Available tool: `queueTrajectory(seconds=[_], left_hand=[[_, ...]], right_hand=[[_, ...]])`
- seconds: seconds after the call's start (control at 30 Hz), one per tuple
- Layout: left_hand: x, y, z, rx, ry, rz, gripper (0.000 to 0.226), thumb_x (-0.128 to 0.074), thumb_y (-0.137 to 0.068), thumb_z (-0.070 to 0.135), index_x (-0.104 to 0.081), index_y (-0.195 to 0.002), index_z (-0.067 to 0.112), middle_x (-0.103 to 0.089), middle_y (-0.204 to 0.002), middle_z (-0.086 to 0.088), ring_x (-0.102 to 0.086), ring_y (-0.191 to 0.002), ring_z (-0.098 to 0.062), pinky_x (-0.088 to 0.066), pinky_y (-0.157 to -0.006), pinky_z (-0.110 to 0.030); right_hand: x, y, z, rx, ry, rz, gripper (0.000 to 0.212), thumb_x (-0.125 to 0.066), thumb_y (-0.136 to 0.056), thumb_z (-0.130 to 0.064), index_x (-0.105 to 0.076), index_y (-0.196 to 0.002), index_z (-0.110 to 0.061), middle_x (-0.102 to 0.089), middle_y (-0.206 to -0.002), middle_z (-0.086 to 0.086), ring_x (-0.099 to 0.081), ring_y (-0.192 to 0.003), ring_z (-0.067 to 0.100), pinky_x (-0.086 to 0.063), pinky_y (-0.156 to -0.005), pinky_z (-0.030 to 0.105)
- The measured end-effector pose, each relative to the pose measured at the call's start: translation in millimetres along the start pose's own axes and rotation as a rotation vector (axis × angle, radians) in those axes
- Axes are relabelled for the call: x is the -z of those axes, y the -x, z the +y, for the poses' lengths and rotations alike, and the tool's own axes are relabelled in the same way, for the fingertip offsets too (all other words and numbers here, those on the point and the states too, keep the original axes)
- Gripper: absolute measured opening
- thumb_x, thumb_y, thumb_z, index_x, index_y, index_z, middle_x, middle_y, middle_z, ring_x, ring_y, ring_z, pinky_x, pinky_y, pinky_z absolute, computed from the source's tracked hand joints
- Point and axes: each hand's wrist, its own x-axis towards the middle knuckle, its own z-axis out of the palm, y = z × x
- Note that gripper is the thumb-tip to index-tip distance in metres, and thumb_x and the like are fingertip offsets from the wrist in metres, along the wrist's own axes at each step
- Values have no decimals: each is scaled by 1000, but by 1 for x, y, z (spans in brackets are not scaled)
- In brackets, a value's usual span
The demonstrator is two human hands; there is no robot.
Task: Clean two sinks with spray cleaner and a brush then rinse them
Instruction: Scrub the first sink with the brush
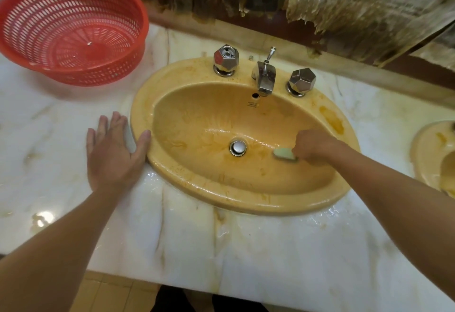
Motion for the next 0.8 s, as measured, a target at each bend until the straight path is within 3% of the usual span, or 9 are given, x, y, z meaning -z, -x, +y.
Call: queueTrajectory(seconds=[0.03, 0.13, 0.17, 0.27, 0.4, 0.5, 0.63, 0.73, 0.8], left_hand=[[0, 0, 0, 1, 2, -1, 83, -25, -96, 72, -40, -151, 12, -33, -163, -4, -14, -155, -18, -5, -127, -43], [-1, -1, -1, -2, -7, 4, 82, -24, -96, 72, -41, -149, 13, -34, -161, -4, -17, -154, -20, -7, -126, -44], [-1, -1, -1, -4, -10, 4, 81, -24, -96, 72, -41, -149, 13, -35, -161, -4, -18, -153, -20, -7, -126, -44], [-1, -1, -1, 2, -3, 1, 81, -25, -96, 73, -40, -150, 14, -33, -163, -2, -14, -154, -17, -5, -127, -43], [0, 0, -1, 5, 4, -1, 82, -25, -96, 73, -39, -151, 14, -32, -163, -1, -13, -155, -16, -4, -127, -42], [1, 0, 1, 2, 3, 6, 82, -25, -96, 72, -40, -150, 13, -34, -162, -3, -17, -154, -19, -6, -126, -43], [1, -1, 1, 0, -2, 7, 80, -27, -97, 70, -42, -149, 12, -36, -160, -5, -21, -152, -21, -10, -126, -45], [0, -2, 1, 1, -6, 8, 80, -27, -97, 71, -42, -148, 12, -37, -159, -5, -23, -151, -22, -11, -125, -46], [0, -1, 1, 5, -4, 8, 79, -28, -97, 71, -42, -148, 13, -36, -160, -3, -21, -152, -21, -10, -126, -45]], right_hand=[[-1, -3, 3, 13, -2, 81, 16, -51, -96, -28, -51, -87, -15, -57, -86, 6, -56, -72, 23, -45, -62, 29], [-8, -2, 4, 17, -154, -231, 38, -59, -94, -36, -55, -65, -12, -52, -60, 9, -47, -45, 22, -40, -51, 25], [-11, -4, 5, 19, -151, -222, 39, -59, -94, -38, -58, -65, -12, -53, -59, 8, -47, -46, 22, -42, -52, 26], [-13, -10, 8, 42, -17, 97, 31, -56, -90, -44, -65, -88, -15, -63, -86, 3, -56, -71, 21, -50, -65, 31], [-5, 8, 3, 55, -166, -294, 24, -67, -85, -37, -74, -75, -16, -51, -58, -1, -39, -46, 19, -32, -49, 24], [-8, 3, 8, 52, -2, 19, 31, -59, -89, -43, -66, -95, -14, -61, -88, 2, -56, -75, 21, -46, -66, 31], [-10, 8, -1, 105, -149, -265, 32, -66, -83, -41, -77, -85, -10, -54, -58, -2, -44, -48, 21, -39, -51, 27], [-11, 6, 2, 57, -120, -38, 32, -59, -87, -42, -62, -79, -11, -58, -77, 4, -51, -67, 23, -48, -64, 34], [-13, 9, -3, 132, -174, -139, 32, -61, -87, -40, -68, -82, -9, -54, -68, 3, -45, -56, 21, -45, -54, 36]])
